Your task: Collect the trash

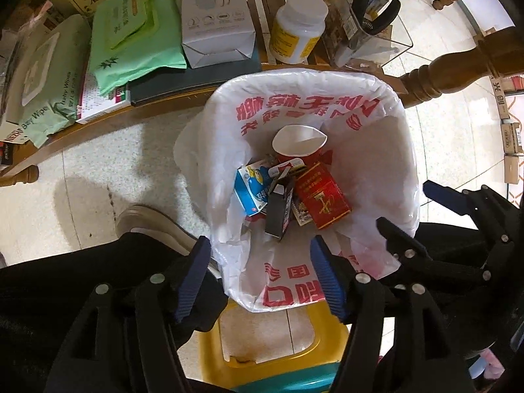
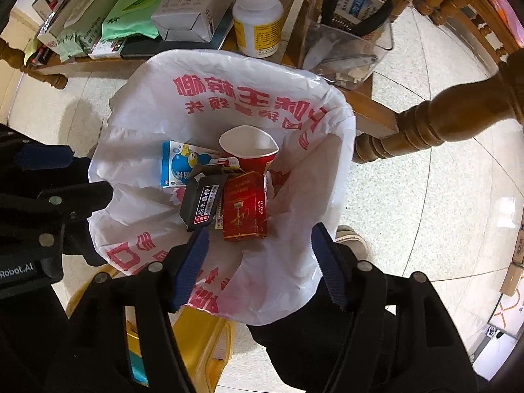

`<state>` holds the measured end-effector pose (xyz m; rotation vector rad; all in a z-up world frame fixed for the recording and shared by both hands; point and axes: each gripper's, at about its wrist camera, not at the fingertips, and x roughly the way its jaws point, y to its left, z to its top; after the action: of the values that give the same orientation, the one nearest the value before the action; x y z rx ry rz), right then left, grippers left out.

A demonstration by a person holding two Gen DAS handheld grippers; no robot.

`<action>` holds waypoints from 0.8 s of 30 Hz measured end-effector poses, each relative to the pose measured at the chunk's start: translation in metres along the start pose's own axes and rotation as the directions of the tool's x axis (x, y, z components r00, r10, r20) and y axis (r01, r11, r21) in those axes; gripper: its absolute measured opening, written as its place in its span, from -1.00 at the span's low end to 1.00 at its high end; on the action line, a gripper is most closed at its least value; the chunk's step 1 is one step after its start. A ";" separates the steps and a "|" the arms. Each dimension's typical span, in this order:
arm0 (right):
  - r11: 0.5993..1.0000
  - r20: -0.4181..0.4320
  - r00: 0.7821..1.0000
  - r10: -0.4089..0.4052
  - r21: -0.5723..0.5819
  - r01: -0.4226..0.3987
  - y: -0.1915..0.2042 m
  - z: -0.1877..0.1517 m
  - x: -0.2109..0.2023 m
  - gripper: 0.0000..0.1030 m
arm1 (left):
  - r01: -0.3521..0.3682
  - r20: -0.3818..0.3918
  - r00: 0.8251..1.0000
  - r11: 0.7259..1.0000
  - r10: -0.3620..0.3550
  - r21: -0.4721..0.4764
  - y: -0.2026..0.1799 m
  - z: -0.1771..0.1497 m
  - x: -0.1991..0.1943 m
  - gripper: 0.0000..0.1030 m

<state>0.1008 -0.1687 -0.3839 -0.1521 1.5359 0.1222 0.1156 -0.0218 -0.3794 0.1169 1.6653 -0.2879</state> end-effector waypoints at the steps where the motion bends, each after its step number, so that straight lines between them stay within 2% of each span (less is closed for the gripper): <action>1: 1.000 0.008 1.000 -0.012 0.011 0.012 -0.001 -0.002 -0.004 0.24 | -0.007 0.009 1.000 1.000 0.007 0.001 0.000 -0.002 -0.003 0.31; 8: 0.997 0.114 0.991 -0.066 0.053 0.060 -0.007 -0.017 -0.050 0.26 | -0.035 0.073 0.997 0.999 0.036 -0.013 0.004 -0.016 -0.025 0.49; 10: 0.995 0.148 0.985 -0.083 0.069 0.074 -0.007 -0.024 -0.067 0.34 | -0.051 0.106 0.993 0.999 0.053 -0.020 0.004 -0.021 -0.038 0.51; 13: 0.994 0.220 0.971 -0.087 0.080 0.071 -0.004 -0.036 -0.097 0.35 | -0.078 0.178 0.981 0.996 0.083 -0.037 0.004 -0.031 -0.062 0.54; 17: 0.996 0.326 0.943 -0.071 0.075 0.049 0.006 -0.052 -0.143 0.36 | -0.098 0.287 0.952 0.994 0.109 -0.053 0.000 -0.046 -0.099 0.62; 20: 0.996 0.398 0.916 -0.051 0.088 0.018 0.009 -0.061 -0.175 0.45 | -0.105 0.358 0.926 0.993 0.121 -0.062 -0.004 -0.058 -0.127 0.64; 23: 0.995 0.478 0.877 -0.054 0.094 0.010 0.013 -0.071 -0.209 0.54 | -0.103 0.433 0.892 0.991 0.127 -0.079 -0.006 -0.070 -0.157 0.65; 24: 0.996 0.500 0.865 -0.055 0.094 0.009 0.013 -0.074 -0.218 0.55 | -0.099 0.466 0.875 0.991 0.129 -0.088 -0.008 -0.075 -0.170 0.66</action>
<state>0.0189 -0.1648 -0.1685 -0.0663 1.0120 0.0596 0.0612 0.0061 -0.2032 0.0895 1.1738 -0.1571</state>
